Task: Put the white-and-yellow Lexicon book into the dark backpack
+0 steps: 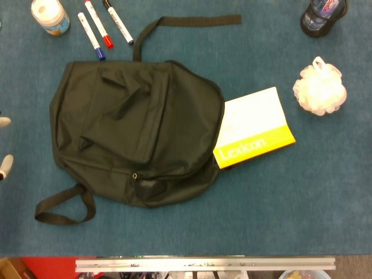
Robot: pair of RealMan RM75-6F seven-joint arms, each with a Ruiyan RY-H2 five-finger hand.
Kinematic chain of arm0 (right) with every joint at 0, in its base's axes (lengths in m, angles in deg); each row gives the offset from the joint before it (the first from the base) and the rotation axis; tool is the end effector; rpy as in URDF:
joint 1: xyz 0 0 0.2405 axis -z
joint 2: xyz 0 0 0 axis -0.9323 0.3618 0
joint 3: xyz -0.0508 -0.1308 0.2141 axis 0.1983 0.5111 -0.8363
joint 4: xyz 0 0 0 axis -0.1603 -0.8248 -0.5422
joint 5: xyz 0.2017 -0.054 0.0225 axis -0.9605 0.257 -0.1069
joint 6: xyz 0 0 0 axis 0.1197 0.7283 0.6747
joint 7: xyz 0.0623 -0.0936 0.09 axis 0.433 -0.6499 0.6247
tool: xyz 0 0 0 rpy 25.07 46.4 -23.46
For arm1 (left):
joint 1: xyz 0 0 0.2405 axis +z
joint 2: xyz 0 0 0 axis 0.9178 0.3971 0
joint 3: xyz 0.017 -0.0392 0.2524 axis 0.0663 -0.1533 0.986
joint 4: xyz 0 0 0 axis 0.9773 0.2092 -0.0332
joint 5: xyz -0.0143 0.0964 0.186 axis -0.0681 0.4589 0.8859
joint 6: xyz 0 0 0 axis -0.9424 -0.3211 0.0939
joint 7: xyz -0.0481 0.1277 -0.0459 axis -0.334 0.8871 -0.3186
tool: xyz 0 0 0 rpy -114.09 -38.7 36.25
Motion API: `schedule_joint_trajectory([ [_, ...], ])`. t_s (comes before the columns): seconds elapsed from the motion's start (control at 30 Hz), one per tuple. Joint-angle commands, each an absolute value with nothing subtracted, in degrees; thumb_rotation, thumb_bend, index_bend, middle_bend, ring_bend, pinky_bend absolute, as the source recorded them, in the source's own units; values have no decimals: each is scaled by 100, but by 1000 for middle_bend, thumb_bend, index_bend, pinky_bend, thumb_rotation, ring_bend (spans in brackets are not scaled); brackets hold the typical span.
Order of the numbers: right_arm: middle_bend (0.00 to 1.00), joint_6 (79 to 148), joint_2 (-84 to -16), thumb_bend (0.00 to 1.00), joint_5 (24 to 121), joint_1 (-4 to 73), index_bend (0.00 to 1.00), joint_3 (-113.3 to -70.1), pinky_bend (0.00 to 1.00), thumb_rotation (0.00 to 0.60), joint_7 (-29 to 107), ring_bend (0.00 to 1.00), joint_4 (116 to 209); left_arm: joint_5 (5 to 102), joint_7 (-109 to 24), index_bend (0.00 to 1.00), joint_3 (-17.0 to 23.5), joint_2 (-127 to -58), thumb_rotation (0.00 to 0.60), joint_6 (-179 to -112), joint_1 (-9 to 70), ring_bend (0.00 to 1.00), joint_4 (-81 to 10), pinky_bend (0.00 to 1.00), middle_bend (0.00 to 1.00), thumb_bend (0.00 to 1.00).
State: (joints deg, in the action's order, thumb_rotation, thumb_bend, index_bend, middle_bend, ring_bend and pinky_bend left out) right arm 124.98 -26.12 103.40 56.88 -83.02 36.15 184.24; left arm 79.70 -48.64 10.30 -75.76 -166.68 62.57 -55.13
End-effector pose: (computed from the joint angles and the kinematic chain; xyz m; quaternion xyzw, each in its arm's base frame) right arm -0.2758 -0.2072 0.1469 0.7020 -0.3500 0.3682 0.4991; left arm -0.3103 0.1701 0.1429 -0.5774 -0.4331 -0.4171 0.5523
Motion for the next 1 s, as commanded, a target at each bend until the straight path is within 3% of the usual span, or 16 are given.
schedule_joint_trajectory([
  [0.03, 453, 12124, -2777, 78, 10397, 5400, 471, -8319, 484, 600, 3284, 343, 18611, 7977, -4906, 259, 1046, -7558, 600, -16703, 6286, 170, -5518, 197, 211, 261],
  [0.17, 434, 11762, -3042, 74, 10314, 5168, 449, -8349, 408, 600, 2831, 296, 18778, 7981, -4968, 259, 1087, -7536, 600, -16731, 6333, 170, -5510, 197, 211, 261],
  [0.4, 389, 11274, -3633, 33, 9933, 4860, 396, -8433, 362, 600, 2122, 243, 18969, 8022, -5083, 258, 1138, -7551, 600, -16804, 6404, 170, -5443, 198, 211, 261],
  [1.0, 317, 11089, -5186, 0, 8879, 4537, 308, -8523, 264, 600, 416, 168, 18547, 8172, -5257, 258, 1256, -7552, 600, -16829, 6465, 170, -5314, 197, 211, 261],
])
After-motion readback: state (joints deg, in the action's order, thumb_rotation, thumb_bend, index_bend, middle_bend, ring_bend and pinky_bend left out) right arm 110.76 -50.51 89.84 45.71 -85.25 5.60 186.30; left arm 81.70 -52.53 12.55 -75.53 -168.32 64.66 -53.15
